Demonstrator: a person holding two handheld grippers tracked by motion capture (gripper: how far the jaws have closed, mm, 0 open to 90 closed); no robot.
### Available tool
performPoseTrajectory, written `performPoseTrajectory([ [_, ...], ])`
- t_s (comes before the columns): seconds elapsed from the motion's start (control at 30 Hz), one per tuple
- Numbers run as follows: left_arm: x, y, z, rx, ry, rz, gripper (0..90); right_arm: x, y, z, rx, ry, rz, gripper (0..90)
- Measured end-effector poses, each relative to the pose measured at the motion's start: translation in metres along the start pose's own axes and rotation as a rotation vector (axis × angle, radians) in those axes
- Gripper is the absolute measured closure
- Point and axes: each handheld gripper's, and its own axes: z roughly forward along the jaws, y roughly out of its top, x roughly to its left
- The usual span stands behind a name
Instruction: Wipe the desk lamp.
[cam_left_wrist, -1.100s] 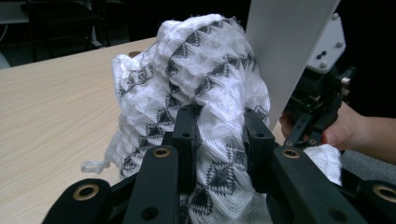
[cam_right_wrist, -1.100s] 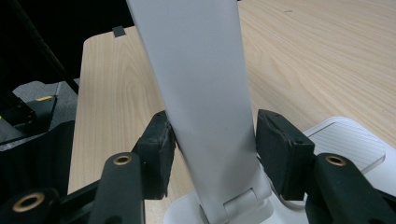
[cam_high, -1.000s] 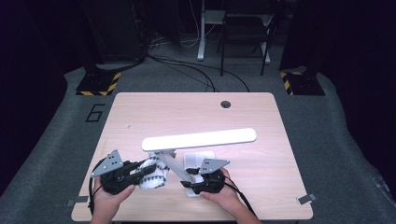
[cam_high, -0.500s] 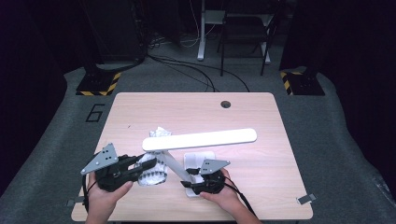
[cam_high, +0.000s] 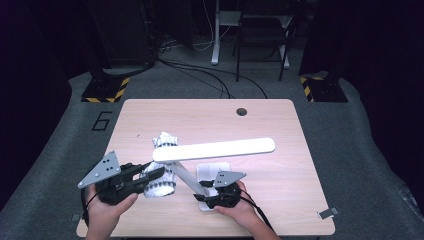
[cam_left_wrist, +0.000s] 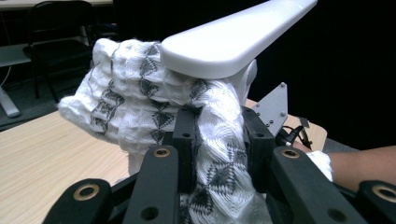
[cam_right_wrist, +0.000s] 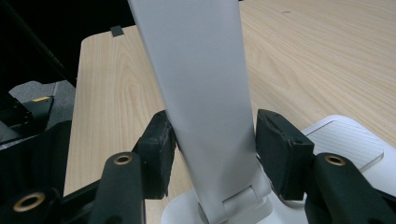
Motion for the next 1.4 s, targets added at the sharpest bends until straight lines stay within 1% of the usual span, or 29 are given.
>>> performPoseTrajectory([
  [0.1,-0.001,0.002,0.0,0.004,-0.004,0.007,72.1,0.0,0.0,0.0,0.001,0.001,0.0,48.4],
  [0.13,-0.001,0.002,0.001,0.004,-0.009,0.002,72.2,0.0,0.0,0.0,0.002,0.002,0.001,48.4],
  [0.27,-0.002,0.004,0.003,0.016,-0.02,0.024,72.1,0.0,0.0,0.0,0.002,0.004,-0.003,48.5],
  [0.4,-0.005,0.006,0.003,0.033,-0.011,0.051,72.1,-0.001,-0.001,0.0,0.003,0.005,-0.007,48.7],
  [0.5,-0.006,0.005,0.004,0.031,-0.01,0.055,72.1,0.0,-0.001,0.0,0.004,0.004,-0.012,48.8],
  [0.57,-0.006,0.004,0.004,0.038,-0.015,0.046,72.1,0.0,-0.001,0.0,0.006,0.005,-0.016,48.9],
  [0.6,-0.005,0.002,0.006,0.038,-0.019,0.052,72.2,0.0,-0.001,0.0,0.007,0.004,-0.018,48.9],
  [0.63,-0.006,0.001,0.007,0.045,-0.021,0.049,72.1,0.0,-0.001,0.0,0.005,0.003,-0.018,48.9],
  [0.7,-0.005,-0.003,0.011,0.068,-0.023,0.059,72.1,0.0,-0.001,0.0,0.005,0.002,-0.019,49.0],
  [0.77,-0.007,-0.009,0.017,0.097,-0.024,0.057,72.1,0.0,-0.001,0.001,0.005,0.003,-0.02,49.0],
  [0.8,-0.007,-0.013,0.021,0.105,-0.031,0.056,72.1,0.0,-0.001,0.001,0.004,0.002,-0.02,49.1],
  [0.87,-0.006,-0.021,0.027,0.117,-0.038,0.053,72.1,0.0,-0.001,0.001,0.005,0.003,-0.018,49.1],
  [1.03,-0.004,-0.04,0.04,0.141,-0.063,0.022,72.1,0.0,-0.001,0.001,0.006,0.001,-0.021,49.0],
  [1.07,-0.004,-0.043,0.042,0.152,-0.066,0.027,72.1,0.0,-0.001,0.001,0.004,-0.001,-0.022,49.1],
  [1.1,-0.004,-0.045,0.044,0.157,-0.071,0.019,72.1,0.0,-0.001,0.001,0.001,0.001,-0.029,49.1],
  [1.13,-0.004,-0.048,0.046,0.167,-0.07,0.023,72.1,0.0,-0.002,0.001,0.001,0.0,-0.029,49.1],
  [1.2,-0.004,-0.055,0.051,0.177,-0.076,0.014,72.1,0.0,-0.002,0.001,0.003,0.0,-0.03,49.1],
  [1.23,-0.004,-0.057,0.054,0.188,-0.079,0.014,72.1,0.001,-0.002,0.001,0.004,-0.003,-0.022,49.1],
  [1.3,-0.004,-0.061,0.057,0.195,-0.08,0.018,72.1,0.001,-0.002,0.002,0.001,-0.004,-0.023,49.1],
  [1.37,-0.004,-0.064,0.059,0.198,-0.086,0.007,72.1,0.001,-0.002,0.002,0.0,-0.005,-0.023,49.1],
  [1.4,-0.004,-0.065,0.06,0.193,-0.083,0.002,72.1,0.001,-0.002,0.002,0.0,-0.005,-0.024,49.1],
])
